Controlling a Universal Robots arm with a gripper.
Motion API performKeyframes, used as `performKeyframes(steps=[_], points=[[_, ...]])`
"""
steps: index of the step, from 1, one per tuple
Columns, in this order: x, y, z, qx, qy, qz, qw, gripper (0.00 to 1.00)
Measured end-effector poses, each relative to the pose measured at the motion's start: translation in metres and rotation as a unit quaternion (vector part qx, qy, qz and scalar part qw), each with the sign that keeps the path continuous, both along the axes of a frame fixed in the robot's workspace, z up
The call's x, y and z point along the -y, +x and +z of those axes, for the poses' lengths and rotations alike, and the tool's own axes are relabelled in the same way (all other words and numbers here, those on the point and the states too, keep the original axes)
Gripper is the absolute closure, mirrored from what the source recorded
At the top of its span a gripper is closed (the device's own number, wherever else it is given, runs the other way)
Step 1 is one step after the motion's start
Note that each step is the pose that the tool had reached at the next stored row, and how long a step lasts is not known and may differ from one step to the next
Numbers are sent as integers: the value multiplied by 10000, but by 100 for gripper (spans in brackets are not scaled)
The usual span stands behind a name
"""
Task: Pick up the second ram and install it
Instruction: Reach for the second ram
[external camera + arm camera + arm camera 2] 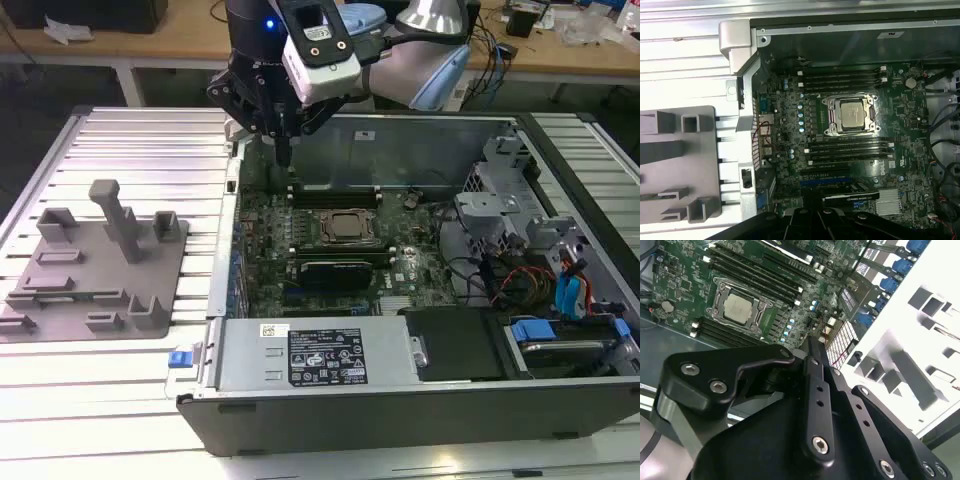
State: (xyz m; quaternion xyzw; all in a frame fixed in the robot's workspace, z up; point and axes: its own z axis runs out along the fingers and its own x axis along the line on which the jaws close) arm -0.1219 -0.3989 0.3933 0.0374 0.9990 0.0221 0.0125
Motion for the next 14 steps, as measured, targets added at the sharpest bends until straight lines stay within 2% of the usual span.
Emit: performKeyframes(steps=[9, 14], points=[[0, -5, -1, 0, 1, -1, 10000, 92], [0, -84, -1, 0, 0, 0, 10000, 92]])
